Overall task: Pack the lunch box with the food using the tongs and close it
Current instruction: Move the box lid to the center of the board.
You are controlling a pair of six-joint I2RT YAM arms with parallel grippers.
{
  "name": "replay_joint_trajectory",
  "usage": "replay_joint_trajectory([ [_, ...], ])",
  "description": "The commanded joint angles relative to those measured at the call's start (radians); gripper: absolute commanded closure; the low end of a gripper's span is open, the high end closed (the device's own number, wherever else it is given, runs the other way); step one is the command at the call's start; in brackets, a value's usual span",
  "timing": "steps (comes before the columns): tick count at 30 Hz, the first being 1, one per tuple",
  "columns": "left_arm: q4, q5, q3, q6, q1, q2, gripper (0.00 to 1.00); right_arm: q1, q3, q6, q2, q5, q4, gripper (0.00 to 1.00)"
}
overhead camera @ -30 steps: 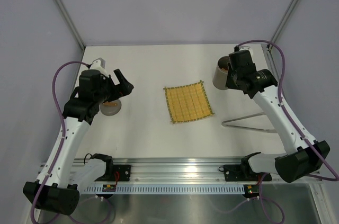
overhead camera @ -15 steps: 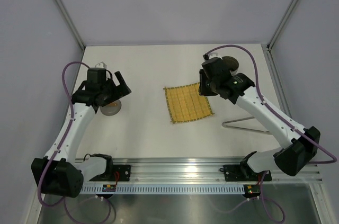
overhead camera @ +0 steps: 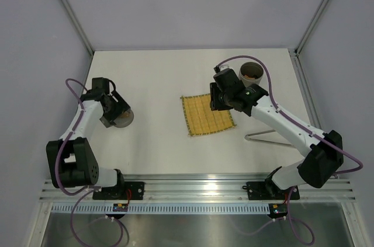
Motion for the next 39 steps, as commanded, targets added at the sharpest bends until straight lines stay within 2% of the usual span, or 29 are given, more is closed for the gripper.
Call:
replay_joint_trajectory([
  [1,0.054,-0.128,0.084,-0.065,0.007,0.09,0.23,0.007,-0.015,-0.024,-0.029,-0.025,0.052,0.56],
  [7,0.061,-0.182,0.178,-0.12,0.01,0.222,0.37,0.006,-0.05,-0.032,-0.059,-0.019,0.058,0.55],
  [11,0.052,-0.202,0.206,-0.143,0.009,0.278,0.42,0.006,-0.075,-0.032,-0.084,-0.004,0.052,0.55],
  [20,0.118,-0.202,0.128,-0.169,0.009,0.314,0.42,0.007,-0.09,-0.018,-0.107,0.001,0.05,0.55],
  [22,0.132,-0.191,0.115,-0.174,0.009,0.328,0.45,0.006,-0.09,-0.017,-0.108,0.0,0.052,0.55],
  [24,0.146,-0.173,0.121,-0.175,0.009,0.36,0.52,0.006,-0.09,-0.015,-0.108,-0.002,0.05,0.55],
  [25,0.146,-0.165,0.135,-0.175,0.009,0.374,0.64,0.006,-0.089,-0.015,-0.108,0.0,0.049,0.55],
  [27,0.153,-0.135,0.138,-0.175,0.007,0.391,0.75,0.006,-0.092,-0.014,-0.113,0.003,0.046,0.55],
  [28,0.16,-0.127,0.134,-0.175,0.007,0.388,0.83,0.007,-0.095,-0.015,-0.114,0.006,0.044,0.55],
  [29,0.172,-0.116,0.123,-0.174,0.006,0.384,0.85,0.006,-0.096,-0.014,-0.116,0.006,0.039,0.55],
  [31,0.175,-0.108,0.114,-0.169,0.0,0.358,0.97,0.007,-0.098,-0.014,-0.116,0.01,0.039,0.55],
  [34,0.166,-0.095,0.106,-0.151,-0.033,0.304,1.0,0.007,-0.096,-0.012,-0.115,0.009,0.041,0.55],
  [39,0.134,-0.122,0.065,-0.154,-0.201,0.198,1.0,0.006,-0.087,-0.006,-0.102,0.0,0.05,0.55],
])
